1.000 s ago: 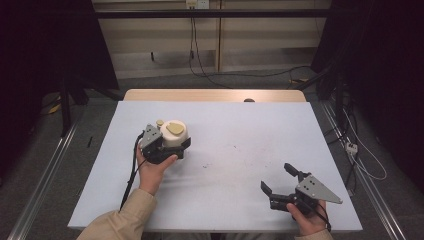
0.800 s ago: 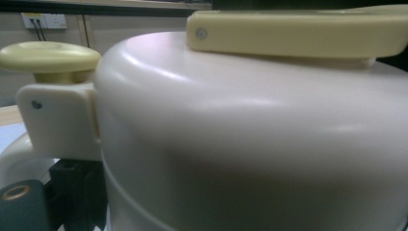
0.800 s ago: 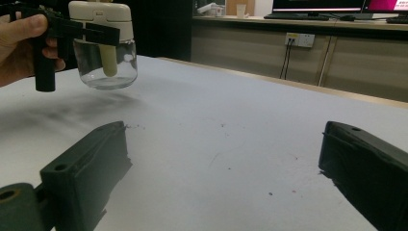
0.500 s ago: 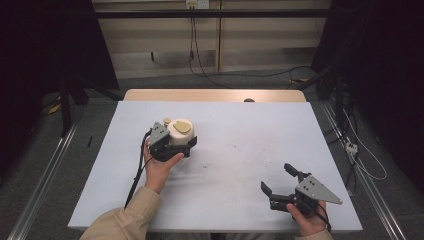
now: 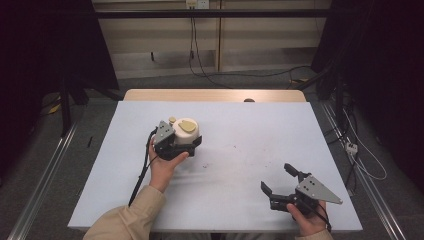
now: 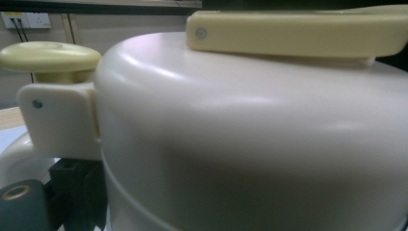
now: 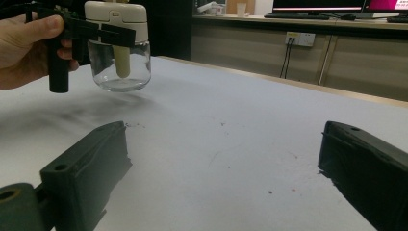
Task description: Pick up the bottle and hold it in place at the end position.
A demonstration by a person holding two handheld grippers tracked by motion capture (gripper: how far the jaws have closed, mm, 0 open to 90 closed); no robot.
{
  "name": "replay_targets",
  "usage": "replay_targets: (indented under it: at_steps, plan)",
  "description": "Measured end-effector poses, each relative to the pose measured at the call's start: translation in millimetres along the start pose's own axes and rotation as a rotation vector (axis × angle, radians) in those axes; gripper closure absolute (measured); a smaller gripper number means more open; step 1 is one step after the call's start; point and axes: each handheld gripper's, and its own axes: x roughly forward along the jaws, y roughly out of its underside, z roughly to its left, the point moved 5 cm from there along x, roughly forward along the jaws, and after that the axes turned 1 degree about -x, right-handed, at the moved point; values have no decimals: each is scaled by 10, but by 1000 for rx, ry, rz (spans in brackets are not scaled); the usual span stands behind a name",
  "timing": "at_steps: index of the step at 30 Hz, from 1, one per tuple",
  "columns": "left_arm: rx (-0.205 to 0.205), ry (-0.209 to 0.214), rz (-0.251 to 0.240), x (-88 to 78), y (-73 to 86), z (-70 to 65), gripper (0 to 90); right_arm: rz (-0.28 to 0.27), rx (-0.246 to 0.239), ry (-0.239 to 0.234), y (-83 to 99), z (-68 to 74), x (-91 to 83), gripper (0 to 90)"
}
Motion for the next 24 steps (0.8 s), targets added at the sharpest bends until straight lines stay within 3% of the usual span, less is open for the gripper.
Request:
replay_targets:
  at_steps: [24]
  plan:
    - [4,23,-1,170,-52,-85,63,1,11,2,9,-8,-12,37]
